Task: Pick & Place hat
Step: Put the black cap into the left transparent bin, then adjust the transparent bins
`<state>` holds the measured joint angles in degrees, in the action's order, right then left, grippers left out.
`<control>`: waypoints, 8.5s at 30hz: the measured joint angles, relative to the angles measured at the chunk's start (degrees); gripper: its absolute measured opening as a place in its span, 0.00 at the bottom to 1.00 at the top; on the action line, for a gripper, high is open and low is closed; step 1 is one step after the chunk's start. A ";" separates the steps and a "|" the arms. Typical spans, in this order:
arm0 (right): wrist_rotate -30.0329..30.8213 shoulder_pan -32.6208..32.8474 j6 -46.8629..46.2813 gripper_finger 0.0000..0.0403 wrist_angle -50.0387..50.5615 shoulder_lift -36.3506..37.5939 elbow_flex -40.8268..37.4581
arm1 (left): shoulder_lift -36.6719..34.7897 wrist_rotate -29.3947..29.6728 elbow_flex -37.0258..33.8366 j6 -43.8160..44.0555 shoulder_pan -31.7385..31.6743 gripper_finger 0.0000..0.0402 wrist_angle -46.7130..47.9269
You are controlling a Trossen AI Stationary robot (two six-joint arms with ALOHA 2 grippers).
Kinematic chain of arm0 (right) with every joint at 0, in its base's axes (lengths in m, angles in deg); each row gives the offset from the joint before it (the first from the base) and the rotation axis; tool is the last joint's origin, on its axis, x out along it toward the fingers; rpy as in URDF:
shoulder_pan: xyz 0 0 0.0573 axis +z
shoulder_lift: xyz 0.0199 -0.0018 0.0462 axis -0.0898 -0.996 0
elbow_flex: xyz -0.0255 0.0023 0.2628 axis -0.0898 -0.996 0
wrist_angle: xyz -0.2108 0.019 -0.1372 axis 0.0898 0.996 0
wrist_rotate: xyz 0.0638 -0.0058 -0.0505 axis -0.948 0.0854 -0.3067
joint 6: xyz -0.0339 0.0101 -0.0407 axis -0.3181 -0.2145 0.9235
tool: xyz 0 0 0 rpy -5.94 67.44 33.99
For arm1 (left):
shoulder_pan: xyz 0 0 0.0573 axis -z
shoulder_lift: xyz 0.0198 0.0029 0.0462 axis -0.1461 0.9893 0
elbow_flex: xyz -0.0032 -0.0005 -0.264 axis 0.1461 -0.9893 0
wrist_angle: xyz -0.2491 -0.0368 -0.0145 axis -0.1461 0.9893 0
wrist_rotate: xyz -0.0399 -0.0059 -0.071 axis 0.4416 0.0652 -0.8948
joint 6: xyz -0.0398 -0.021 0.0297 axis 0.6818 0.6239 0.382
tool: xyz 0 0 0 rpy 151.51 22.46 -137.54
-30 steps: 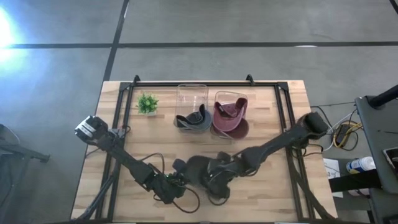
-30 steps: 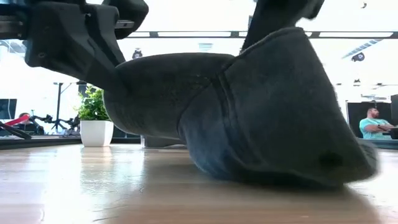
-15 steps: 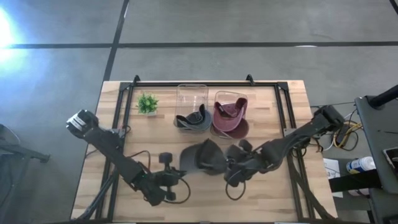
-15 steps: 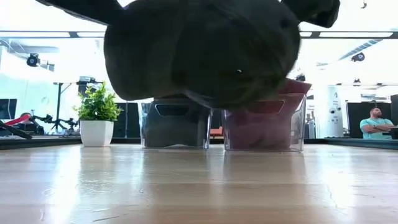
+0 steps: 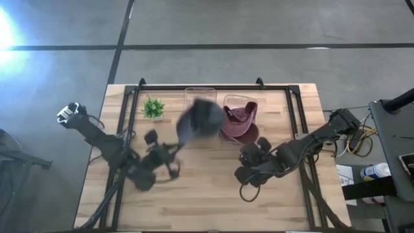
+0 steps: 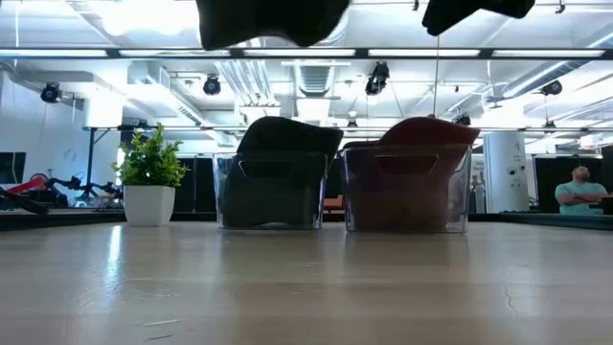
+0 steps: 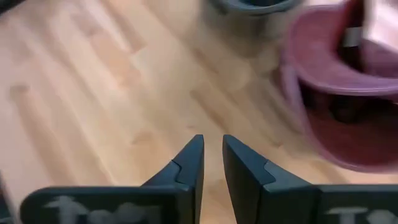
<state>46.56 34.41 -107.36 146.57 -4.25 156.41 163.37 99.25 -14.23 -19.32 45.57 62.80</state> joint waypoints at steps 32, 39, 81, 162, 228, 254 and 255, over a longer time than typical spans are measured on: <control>6.95 -0.81 -16.67 0.13 28.28 10.51 2.72 | 35.07 -41.60 41.96 20.90 -44.23 0.02 47.50; 7.12 -0.76 -12.89 0.13 28.94 14.92 1.77 | 42.89 -48.02 51.51 25.54 -45.60 0.02 57.16; 8.05 -1.55 -12.02 0.13 26.55 22.96 -12.20 | 45.91 -47.41 55.65 29.74 -48.74 0.27 64.41; -4.73 -32.50 5.56 0.13 -1.56 24.82 -20.69 | 36.20 -55.16 21.76 -12.48 -65.24 0.30 18.78; -5.50 -31.24 8.08 0.13 2.13 24.93 -22.52 | 33.55 -51.52 22.56 -11.76 -59.60 0.30 18.35; -24.19 -18.99 9.96 0.13 -26.85 23.24 -45.23 | 13.21 -48.97 11.97 -4.98 -45.74 0.30 31.63; -23.51 -18.99 9.25 0.13 -27.57 22.90 -45.51 | 12.59 -48.96 10.93 -4.22 -45.67 0.30 31.73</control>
<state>23.05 15.41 -98.11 119.00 18.65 110.90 175.96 50.28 -3.30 -23.54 -0.09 94.53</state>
